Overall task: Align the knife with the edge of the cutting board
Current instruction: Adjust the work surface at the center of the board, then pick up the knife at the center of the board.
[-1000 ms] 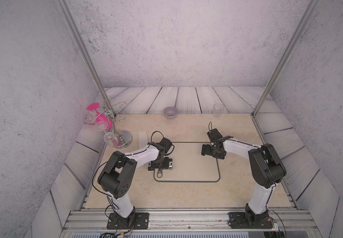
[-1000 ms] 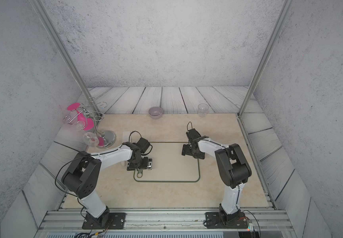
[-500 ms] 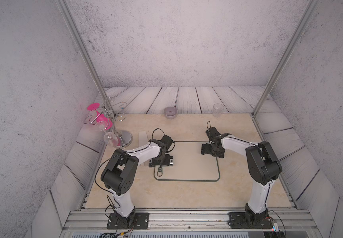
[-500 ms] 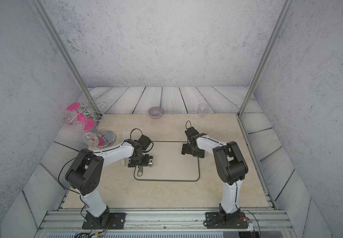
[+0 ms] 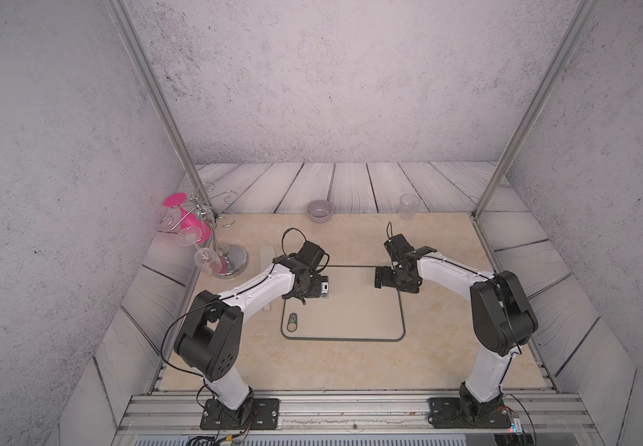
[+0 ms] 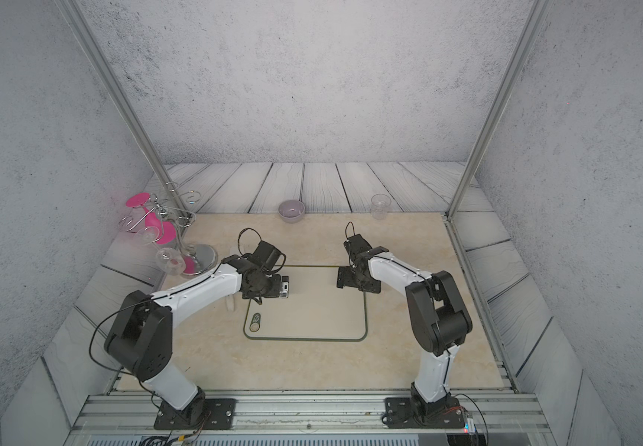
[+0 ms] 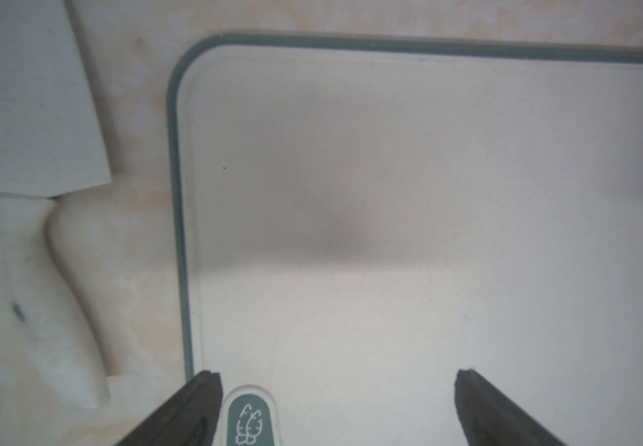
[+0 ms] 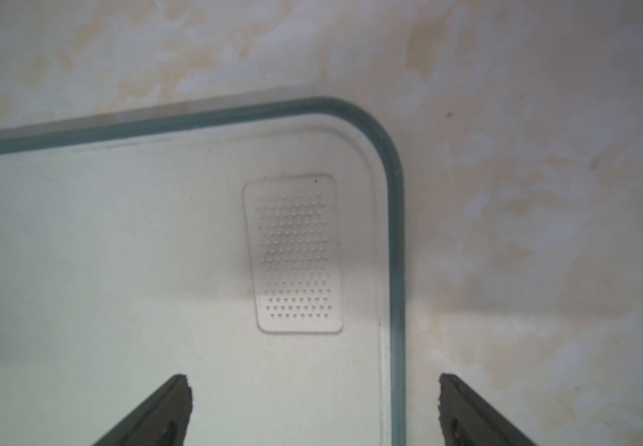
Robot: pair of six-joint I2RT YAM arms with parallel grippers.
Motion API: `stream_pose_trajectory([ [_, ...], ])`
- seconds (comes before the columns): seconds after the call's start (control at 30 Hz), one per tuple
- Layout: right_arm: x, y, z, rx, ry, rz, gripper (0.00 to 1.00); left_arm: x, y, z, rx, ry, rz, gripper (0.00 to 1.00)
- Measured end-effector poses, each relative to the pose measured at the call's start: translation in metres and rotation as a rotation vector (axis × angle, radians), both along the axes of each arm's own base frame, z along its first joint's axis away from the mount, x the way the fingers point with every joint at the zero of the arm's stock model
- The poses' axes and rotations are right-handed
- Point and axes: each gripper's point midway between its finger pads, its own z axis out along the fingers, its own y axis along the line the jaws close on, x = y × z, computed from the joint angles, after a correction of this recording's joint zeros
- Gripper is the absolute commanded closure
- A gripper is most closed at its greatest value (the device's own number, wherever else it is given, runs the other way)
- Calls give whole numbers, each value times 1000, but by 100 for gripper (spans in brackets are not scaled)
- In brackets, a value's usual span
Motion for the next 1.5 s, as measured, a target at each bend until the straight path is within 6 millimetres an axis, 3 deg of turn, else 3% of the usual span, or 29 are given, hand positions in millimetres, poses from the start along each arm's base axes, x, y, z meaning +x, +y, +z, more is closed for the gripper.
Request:
stream_pose_trajectory([
  [0.13, 0, -7, 32, 18, -102, -9, 1, 5, 22, 28, -8, -64, 53, 0],
  [0.3, -23, -21, 42, 26, -145, -12, 1, 13, 66, 41, -1, -95, 149, 0],
  [0.47, -47, -30, 45, 46, -161, -8, 1, 20, 112, 25, 43, -56, 241, 2],
  [0.53, -57, -32, 50, 70, -181, -4, 1, 24, 125, 13, 58, -31, 269, 13],
  [0.73, -74, -36, 66, 123, -238, -1, 1, 36, 150, -24, 67, 51, 317, 34],
  [0.87, -80, -36, 70, 146, -248, -3, 1, 41, 158, -44, 66, 93, 327, 37],
  [1.23, -88, -38, 68, 160, -241, -10, 1, 48, 162, -76, 81, 161, 307, 46],
  [1.3, -89, -38, 67, 160, -239, -11, 1, 47, 162, -78, 78, 169, 303, 52],
  [1.5, -89, -38, 66, 161, -238, -14, 1, 49, 159, -80, 61, 178, 294, 52],
])
